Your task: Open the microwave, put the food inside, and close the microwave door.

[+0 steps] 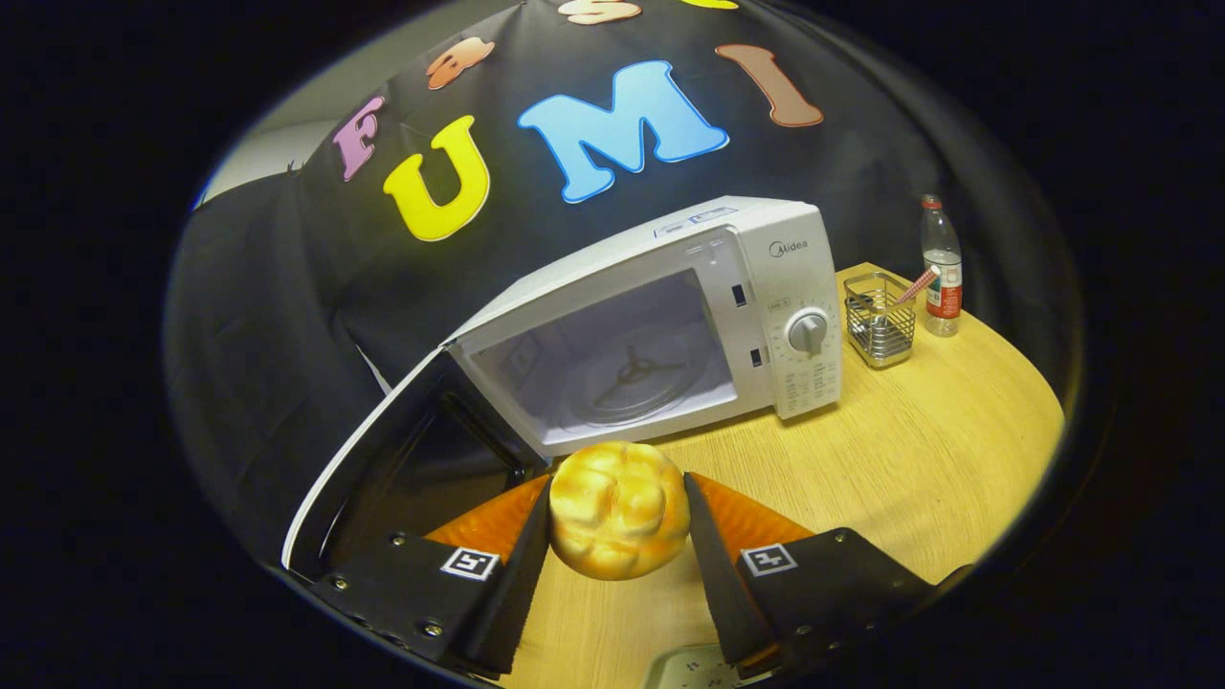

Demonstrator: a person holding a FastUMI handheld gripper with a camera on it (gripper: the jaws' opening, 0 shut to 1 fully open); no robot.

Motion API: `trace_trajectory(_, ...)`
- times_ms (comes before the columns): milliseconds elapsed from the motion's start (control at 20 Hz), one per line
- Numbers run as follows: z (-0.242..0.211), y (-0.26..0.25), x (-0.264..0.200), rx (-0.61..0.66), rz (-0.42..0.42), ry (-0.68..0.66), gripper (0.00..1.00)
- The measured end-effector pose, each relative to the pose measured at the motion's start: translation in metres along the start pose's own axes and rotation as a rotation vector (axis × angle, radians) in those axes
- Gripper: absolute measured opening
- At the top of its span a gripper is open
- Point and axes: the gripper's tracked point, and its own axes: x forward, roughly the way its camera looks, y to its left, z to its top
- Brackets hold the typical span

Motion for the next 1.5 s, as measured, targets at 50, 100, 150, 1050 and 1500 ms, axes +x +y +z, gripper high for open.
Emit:
trace_trajectory(50, 0.005, 0.002, 0.007, 0.012, 0.009, -0.013, 0.77)
trace_trajectory(100, 0.009, 0.005, 0.014, 0.024, 0.016, -0.023, 0.77)
trace_trajectory(150, 0.013, 0.008, 0.021, 0.035, 0.025, -0.035, 0.77)
trace_trajectory(1050, 0.043, 0.018, 0.16, 0.225, 0.082, -0.195, 0.77)
trace_trajectory(1500, 0.037, -0.006, 0.218, 0.261, 0.029, -0.218, 0.77)
